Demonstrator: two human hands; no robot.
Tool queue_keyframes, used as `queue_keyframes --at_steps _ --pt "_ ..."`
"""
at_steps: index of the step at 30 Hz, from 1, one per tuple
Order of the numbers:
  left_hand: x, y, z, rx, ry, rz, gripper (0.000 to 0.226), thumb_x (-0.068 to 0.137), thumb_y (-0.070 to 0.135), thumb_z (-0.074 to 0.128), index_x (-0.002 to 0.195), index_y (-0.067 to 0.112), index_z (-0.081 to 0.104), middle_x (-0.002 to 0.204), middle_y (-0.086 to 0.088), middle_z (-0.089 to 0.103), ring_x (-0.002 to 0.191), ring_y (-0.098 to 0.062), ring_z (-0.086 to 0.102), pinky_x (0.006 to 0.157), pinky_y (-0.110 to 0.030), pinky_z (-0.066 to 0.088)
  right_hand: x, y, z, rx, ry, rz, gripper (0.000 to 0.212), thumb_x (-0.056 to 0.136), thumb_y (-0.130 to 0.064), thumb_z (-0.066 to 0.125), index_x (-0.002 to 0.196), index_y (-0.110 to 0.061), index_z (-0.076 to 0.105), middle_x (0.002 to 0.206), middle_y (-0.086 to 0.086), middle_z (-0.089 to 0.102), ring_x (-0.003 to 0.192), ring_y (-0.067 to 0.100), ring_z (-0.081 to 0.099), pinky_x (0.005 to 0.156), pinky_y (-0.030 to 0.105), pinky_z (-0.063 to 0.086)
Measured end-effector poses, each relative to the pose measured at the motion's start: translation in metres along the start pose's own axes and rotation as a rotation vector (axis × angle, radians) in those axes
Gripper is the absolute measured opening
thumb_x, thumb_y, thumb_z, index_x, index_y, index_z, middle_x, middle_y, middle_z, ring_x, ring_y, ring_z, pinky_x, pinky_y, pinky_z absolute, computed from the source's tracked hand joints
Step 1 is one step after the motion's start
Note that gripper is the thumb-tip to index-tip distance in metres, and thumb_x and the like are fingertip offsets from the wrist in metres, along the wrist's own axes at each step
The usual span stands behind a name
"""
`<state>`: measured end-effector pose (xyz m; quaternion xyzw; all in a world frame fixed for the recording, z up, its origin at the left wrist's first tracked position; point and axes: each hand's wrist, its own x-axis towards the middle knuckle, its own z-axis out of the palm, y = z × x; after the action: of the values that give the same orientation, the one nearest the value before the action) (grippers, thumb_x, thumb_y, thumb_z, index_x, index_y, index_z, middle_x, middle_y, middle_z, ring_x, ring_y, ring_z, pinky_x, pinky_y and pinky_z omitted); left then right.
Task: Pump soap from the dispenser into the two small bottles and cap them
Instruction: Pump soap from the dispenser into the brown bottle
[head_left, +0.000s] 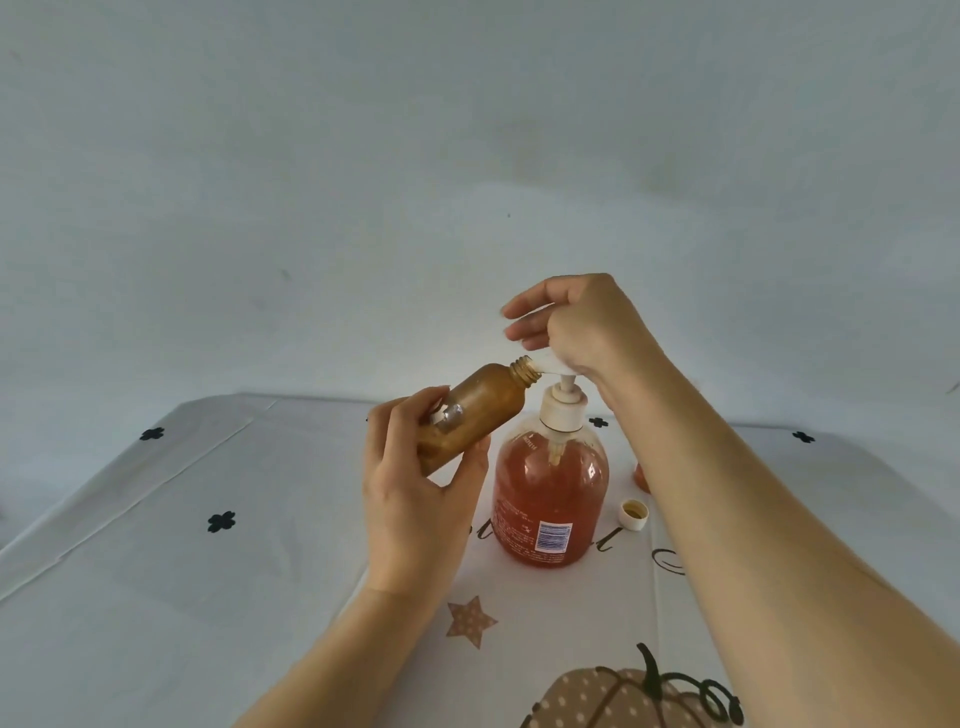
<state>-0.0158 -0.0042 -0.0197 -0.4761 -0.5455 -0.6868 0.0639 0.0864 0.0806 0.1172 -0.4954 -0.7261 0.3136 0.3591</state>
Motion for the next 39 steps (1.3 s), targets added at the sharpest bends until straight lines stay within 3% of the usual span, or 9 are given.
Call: queue_keyframes --at_steps 8,15,17,19,22,25,29,33,39 --pt "0.0 -0.003 -0.002 0.05 -0.003 0.03 0.046 0.071 0.007 0.082 0.112 0.011 0.06 0.108 0.005 0.05 0.096 -0.011 0.055 0.078 -0.019 0.049 -0.001 0.008 0.006 -0.028 -0.041 0.064 0.051 0.087 0.011 0.032 0.086 -0.016 0.075 0.072 0.001 0.074 0.085 0.02 0.072 0.061 0.023 0.046" --pt "-0.003 0.004 -0.002 0.027 -0.018 0.019 0.05 0.076 0.01 0.077 0.118 0.021 0.053 0.113 0.01 0.044 0.102 -0.005 0.053 0.081 -0.011 0.047 -0.008 0.006 0.001 0.082 -0.011 0.15 0.047 0.091 0.008 0.031 0.082 -0.01 0.074 0.071 0.003 0.071 0.06 0.012 0.061 0.04 0.016 0.043" --pt "-0.003 0.008 -0.001 -0.001 -0.033 0.017 0.049 0.077 0.014 0.07 0.12 0.023 0.048 0.115 0.008 0.043 0.103 -0.007 0.053 0.085 -0.006 0.041 -0.008 0.003 -0.002 0.138 0.039 0.16 0.045 0.087 0.008 0.032 0.075 -0.011 0.071 0.067 0.004 0.073 0.066 0.019 0.068 0.057 0.025 0.058" --pt "-0.002 0.009 -0.001 0.001 -0.039 0.007 0.048 0.079 0.012 0.071 0.121 0.019 0.048 0.118 0.005 0.043 0.104 -0.01 0.053 0.088 -0.004 0.039 -0.008 -0.001 -0.003 0.173 0.029 0.169 0.044 0.086 0.008 0.032 0.075 -0.011 0.07 0.065 0.005 0.073 0.073 0.024 0.069 0.072 0.035 0.059" --pt "-0.001 0.007 -0.002 0.031 -0.056 -0.041 0.049 0.081 0.007 0.073 0.124 0.014 0.052 0.127 0.002 0.044 0.111 -0.013 0.051 0.093 -0.005 0.039 -0.013 -0.006 -0.002 0.268 -0.065 0.213 0.043 0.09 0.01 0.029 0.081 -0.008 0.066 0.068 0.008 0.073 0.068 0.022 0.066 0.07 0.032 0.058" --pt "0.001 0.009 -0.003 -0.007 -0.111 -0.098 0.047 0.083 0.014 0.072 0.122 0.028 0.05 0.133 0.006 0.043 0.113 -0.004 0.05 0.09 -0.007 0.043 -0.017 -0.009 -0.004 0.297 -0.079 0.216 0.038 0.092 0.013 0.033 0.081 -0.008 0.063 0.082 0.014 0.072 0.073 0.023 0.065 0.075 0.036 0.058" --pt "0.003 0.011 -0.003 -0.03 -0.149 -0.174 0.045 0.083 0.015 0.072 0.123 0.024 0.055 0.129 0.006 0.047 0.103 0.022 0.045 0.076 0.004 0.037 -0.016 -0.009 -0.002 0.25 -0.036 0.2 0.038 0.093 0.011 0.032 0.083 -0.01 0.062 0.08 0.009 0.073 0.078 0.024 0.067 0.076 0.036 0.059" --pt "0.006 0.011 -0.005 -0.086 -0.111 -0.268 0.053 0.084 0.011 0.071 0.123 0.038 0.047 0.117 0.009 0.055 0.097 0.015 0.053 0.072 0.003 0.04 -0.012 -0.009 0.0 0.175 -0.003 0.158 0.038 0.09 0.011 0.029 0.087 -0.017 0.055 0.076 0.005 0.072 0.082 0.022 0.067 0.079 0.038 0.059" --pt "0.006 0.006 -0.005 -0.122 -0.098 -0.41 0.045 0.089 0.01 0.065 0.126 0.031 0.049 0.098 0.018 0.058 0.081 0.02 0.054 0.066 0.001 0.043 -0.008 -0.004 0.002 0.054 -0.004 0.093 0.039 0.089 0.01 0.028 0.085 -0.021 0.052 0.074 0.002 0.072 0.075 0.023 0.063 0.065 0.033 0.054"
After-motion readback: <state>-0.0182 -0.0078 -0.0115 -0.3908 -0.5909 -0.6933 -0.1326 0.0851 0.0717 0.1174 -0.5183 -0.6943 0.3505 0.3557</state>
